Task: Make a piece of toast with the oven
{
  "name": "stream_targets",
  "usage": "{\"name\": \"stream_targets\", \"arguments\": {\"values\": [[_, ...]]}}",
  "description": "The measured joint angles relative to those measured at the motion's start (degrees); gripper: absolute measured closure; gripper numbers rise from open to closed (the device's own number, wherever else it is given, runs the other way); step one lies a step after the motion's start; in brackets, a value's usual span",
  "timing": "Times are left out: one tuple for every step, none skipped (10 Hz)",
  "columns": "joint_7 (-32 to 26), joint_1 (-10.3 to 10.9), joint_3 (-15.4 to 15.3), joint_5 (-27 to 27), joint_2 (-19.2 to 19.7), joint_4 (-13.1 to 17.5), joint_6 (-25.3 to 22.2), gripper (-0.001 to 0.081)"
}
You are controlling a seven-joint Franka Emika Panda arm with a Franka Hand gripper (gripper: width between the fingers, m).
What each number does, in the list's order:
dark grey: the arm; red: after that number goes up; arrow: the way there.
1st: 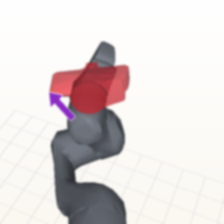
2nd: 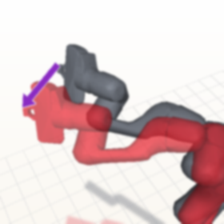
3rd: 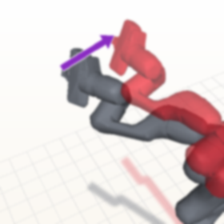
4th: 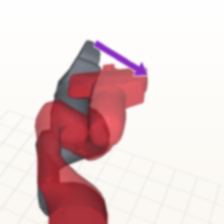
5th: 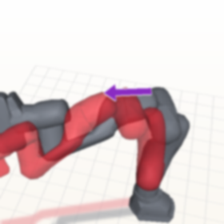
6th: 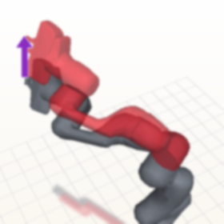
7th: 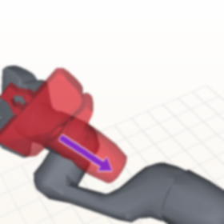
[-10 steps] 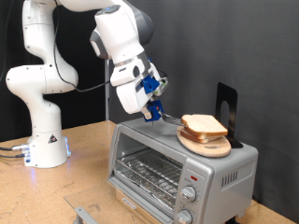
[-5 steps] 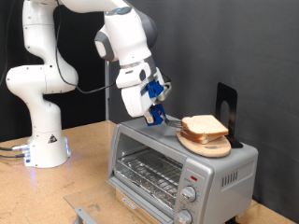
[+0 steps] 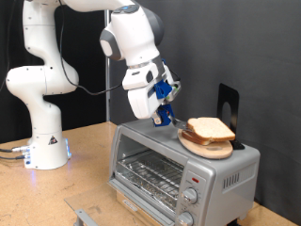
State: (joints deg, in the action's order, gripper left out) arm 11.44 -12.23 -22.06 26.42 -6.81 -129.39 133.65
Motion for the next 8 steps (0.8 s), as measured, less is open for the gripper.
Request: {"name": "stream_targets", "arguments": {"values": [[1.2, 0.0, 0.0, -0.7, 0.8, 1.1, -0.5, 0.0367], [2.4, 0.0, 0.0, -1.8, 1.7, 2.0, -0.7, 0.037], [3.5, 0.0, -0.1, -2.8, 2.6, 2.8, -0.8, 0.037], [4.5, 0.0, -0.2, -3.7, 3.4, 3.4, -0.8, 0.0373], [5.2, 0.0, -0.3, -4.4, 4.2, 4.1, -0.8, 0.0373], [5.8, 0.0, -0.3, -4.9, 4.9, 4.6, -0.7, 0.0374], [6.3, 0.0, -0.4, -5.5, 5.5, 5.1, -0.5, 0.0374], [6.8, 0.0, -0.5, -6.3, 6.0, 5.3, 0.3, 0.0374]]}}
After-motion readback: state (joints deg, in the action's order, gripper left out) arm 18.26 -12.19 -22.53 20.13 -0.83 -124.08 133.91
